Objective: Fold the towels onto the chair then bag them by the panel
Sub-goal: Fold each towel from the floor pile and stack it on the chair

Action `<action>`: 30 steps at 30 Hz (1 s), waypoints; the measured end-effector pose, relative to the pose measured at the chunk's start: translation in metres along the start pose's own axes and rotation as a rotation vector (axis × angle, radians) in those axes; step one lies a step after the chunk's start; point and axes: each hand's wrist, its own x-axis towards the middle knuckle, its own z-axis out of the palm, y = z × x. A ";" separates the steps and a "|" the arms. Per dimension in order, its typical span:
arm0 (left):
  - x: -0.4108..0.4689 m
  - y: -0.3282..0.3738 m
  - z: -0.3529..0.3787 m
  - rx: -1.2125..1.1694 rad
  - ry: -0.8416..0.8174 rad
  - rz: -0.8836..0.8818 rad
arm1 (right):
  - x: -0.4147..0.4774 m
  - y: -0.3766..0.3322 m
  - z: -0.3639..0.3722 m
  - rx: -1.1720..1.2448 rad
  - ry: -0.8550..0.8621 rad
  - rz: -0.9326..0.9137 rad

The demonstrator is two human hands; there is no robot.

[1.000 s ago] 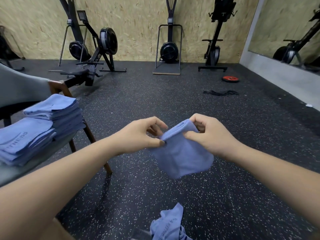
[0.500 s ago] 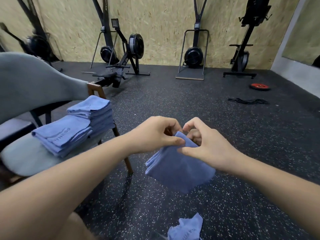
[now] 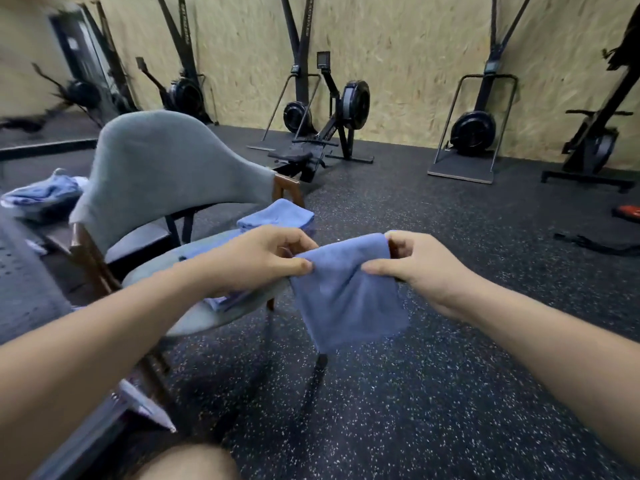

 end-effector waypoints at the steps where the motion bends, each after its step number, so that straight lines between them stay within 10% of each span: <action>1: -0.001 -0.006 -0.006 0.030 0.008 -0.016 | 0.012 -0.006 0.012 -0.017 -0.028 -0.021; 8: 0.003 -0.047 -0.042 0.226 0.147 0.031 | 0.084 -0.031 0.078 -0.127 -0.114 -0.117; 16: 0.021 -0.113 -0.103 -0.253 0.155 -0.215 | 0.129 0.021 0.126 -0.037 -0.250 0.164; 20: 0.039 -0.156 -0.122 -0.116 0.200 -0.346 | 0.143 0.038 0.158 0.369 -0.148 0.367; 30: 0.078 -0.211 -0.110 0.392 0.164 -0.460 | 0.156 0.062 0.220 0.392 0.121 0.583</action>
